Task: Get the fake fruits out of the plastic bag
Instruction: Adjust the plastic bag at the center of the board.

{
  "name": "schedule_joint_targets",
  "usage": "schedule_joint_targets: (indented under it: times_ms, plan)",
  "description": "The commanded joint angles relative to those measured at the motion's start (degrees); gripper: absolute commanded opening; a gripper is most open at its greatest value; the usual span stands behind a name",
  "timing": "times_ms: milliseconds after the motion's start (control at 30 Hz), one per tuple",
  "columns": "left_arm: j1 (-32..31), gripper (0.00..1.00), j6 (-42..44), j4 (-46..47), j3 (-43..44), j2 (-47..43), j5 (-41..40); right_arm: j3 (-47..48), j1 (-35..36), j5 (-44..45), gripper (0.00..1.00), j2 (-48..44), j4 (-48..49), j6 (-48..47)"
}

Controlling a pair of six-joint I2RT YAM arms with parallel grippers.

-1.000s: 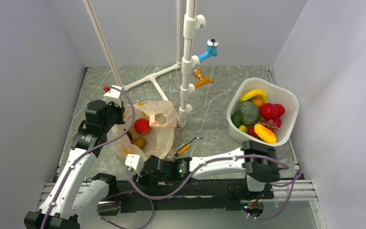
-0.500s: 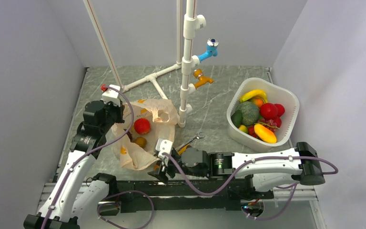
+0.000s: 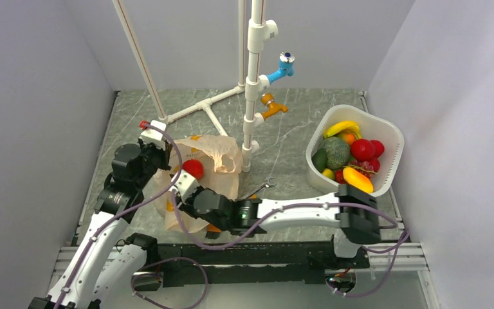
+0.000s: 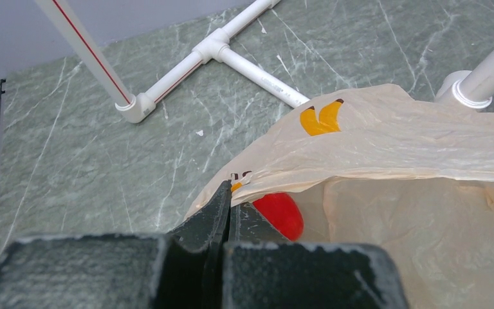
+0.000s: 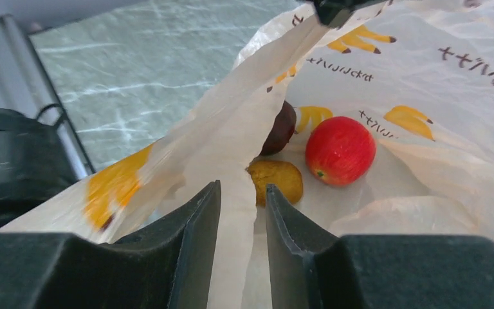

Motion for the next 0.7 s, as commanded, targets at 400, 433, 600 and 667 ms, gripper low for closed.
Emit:
schedule_joint_targets:
  times_ms: [400,433,600,667]
  plan:
    - [-0.5,0.0,0.3,2.7,0.3,-0.1,-2.8,3.3,0.8,-10.5,0.31,18.4,2.4,7.0]
    - [-0.5,0.0,0.3,2.8,0.3,-0.1,-2.6,2.7,0.7,-10.2,0.31,17.6,2.7,6.9]
    - [-0.7,0.0,0.3,3.0,0.2,-0.1,-2.1,0.0,-0.7,-7.6,0.37,11.2,3.5,6.4]
    - [-0.8,0.0,0.4,2.7,0.2,-0.1,-2.3,-0.8,-1.2,-5.7,0.4,8.7,3.3,6.0]
